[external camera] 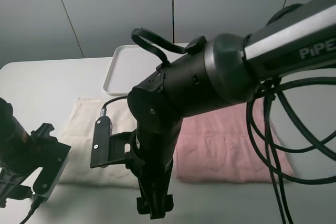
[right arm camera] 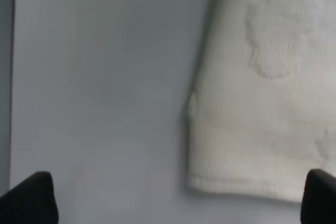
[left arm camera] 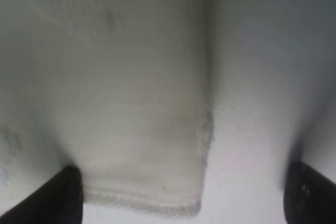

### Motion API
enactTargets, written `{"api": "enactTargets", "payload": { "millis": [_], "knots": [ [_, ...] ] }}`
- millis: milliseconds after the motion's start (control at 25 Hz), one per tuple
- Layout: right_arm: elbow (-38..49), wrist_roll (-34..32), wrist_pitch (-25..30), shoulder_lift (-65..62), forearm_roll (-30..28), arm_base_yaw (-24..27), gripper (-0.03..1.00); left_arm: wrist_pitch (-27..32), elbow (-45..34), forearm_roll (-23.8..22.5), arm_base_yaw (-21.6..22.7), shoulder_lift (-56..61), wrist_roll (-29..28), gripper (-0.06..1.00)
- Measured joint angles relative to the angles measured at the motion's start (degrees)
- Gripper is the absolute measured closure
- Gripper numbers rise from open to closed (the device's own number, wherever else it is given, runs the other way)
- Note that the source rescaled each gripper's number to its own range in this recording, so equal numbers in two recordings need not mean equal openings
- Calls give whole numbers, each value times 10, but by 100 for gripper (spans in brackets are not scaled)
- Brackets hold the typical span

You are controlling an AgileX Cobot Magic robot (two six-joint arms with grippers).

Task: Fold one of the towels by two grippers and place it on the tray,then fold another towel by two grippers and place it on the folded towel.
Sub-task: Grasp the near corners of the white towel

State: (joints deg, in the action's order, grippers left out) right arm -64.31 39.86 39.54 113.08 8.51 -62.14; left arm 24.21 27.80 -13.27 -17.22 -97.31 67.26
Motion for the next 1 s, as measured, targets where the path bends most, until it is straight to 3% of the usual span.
{"api": "enactTargets", "payload": {
  "millis": [760, 880, 1000],
  "knots": [
    [-29, -4, -1, 72, -2, 0, -2, -1, 0, -1, 0, -1, 0, -5],
    [-29, -4, -9, 73, -5, 0, 16, -1, 0, -1, 0, -1, 0, -5],
    [-29, -4, -18, 75, -8, 0, 50, -2, 0, -1, 0, -1, 0, -5]
  ]
}}
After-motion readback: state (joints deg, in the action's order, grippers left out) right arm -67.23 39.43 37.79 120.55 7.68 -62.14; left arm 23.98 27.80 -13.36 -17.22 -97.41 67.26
